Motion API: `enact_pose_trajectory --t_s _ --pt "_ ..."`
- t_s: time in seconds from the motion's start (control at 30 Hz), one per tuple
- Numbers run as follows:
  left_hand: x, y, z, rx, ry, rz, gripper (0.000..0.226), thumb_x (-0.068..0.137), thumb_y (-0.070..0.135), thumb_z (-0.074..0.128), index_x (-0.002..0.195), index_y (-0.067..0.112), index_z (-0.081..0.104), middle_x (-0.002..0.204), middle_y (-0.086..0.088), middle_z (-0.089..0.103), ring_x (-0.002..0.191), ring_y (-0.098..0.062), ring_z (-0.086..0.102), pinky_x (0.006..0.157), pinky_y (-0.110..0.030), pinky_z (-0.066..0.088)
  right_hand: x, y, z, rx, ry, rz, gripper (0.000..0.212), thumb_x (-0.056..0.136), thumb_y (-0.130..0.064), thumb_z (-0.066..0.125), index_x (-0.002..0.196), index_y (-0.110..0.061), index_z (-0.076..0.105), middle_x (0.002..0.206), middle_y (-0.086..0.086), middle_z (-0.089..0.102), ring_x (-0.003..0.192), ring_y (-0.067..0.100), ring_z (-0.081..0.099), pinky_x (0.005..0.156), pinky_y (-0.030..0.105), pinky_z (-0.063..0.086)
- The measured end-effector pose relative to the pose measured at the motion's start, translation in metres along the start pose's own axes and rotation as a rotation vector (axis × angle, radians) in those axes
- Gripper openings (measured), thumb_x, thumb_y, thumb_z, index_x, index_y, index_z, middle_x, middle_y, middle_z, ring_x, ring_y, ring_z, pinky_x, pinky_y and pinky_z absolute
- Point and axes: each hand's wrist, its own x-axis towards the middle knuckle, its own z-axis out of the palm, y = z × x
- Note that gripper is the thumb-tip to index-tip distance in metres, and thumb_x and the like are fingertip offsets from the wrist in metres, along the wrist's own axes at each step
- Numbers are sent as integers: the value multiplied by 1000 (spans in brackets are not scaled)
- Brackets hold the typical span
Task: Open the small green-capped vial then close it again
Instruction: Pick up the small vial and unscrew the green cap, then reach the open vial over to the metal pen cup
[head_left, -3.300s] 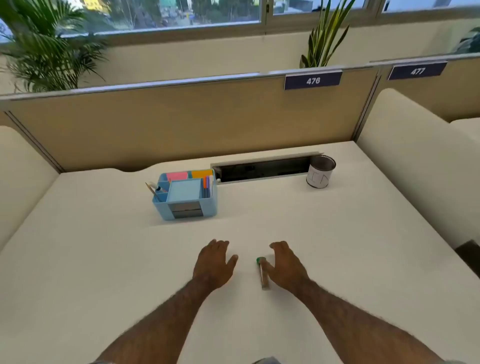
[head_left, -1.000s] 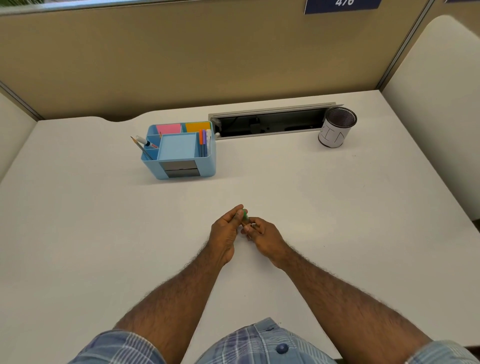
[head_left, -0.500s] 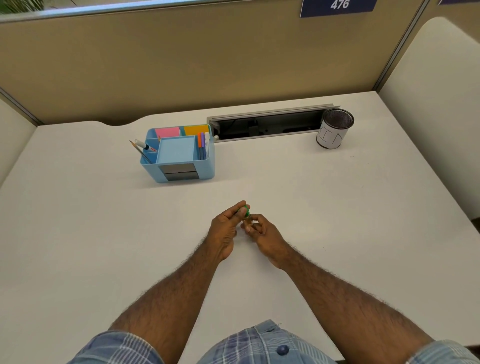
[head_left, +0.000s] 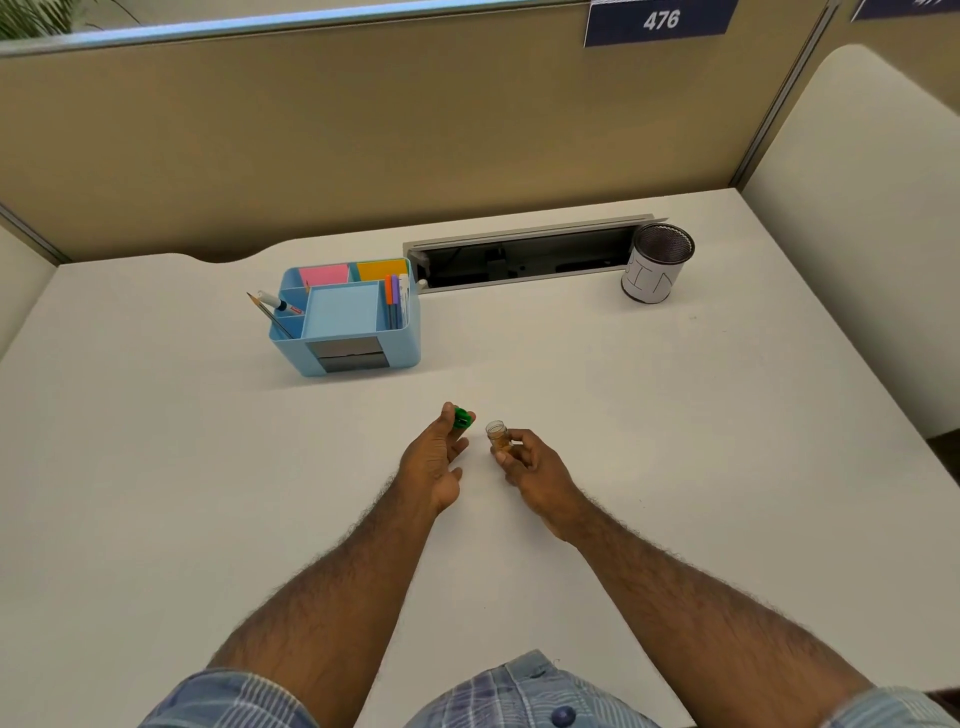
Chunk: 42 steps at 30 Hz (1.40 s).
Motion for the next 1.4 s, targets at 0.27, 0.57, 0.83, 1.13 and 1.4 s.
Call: enact_pose_trajectory --t_s 0.27,0.57,0.83,1.13,1.4 --pt "11 15 3 -12 -18 -44 41 81 44 67 113 19 62 119 1 69 115 -17 53 96 -41 33 33 -21 -48 54 148 -55 29 95 -18 58 124 -14 58 105 6 64 83 16 54 74 35 46" --pt "28 19 16 23 -11 -7 37 86 38 64 113 12 65 123 -7 66 110 -18 55 96 -29 33 102 -84 -136 124 545 -241 39 98 -14 52 137 -9 52 98 13 62 74 15 53 69 29 47" --pt "42 27 20 32 12 -12 41 87 38 62 118 11 63 124 -7 66 114 -20 56 95 -30 34 144 -122 -205 -168 795 -251 53 99 -27 47 150 -23 34 104 -3 50 96 15 48 100 38 47" --pt "49 28 22 66 47 -10 38 86 38 64 115 13 64 121 -6 67 109 -17 57 92 -32 35 155 -134 -229 -578 705 -102 60 101 -26 40 155 -27 14 105 27 66 100 43 61 83 40 49" --pt "48 28 24 63 70 1 44 87 35 64 122 9 62 123 -9 66 110 -18 57 93 -33 34 158 -149 -235 -781 680 -60 61 99 -19 43 154 -25 19 112 27 65 105 44 59 84 44 50"
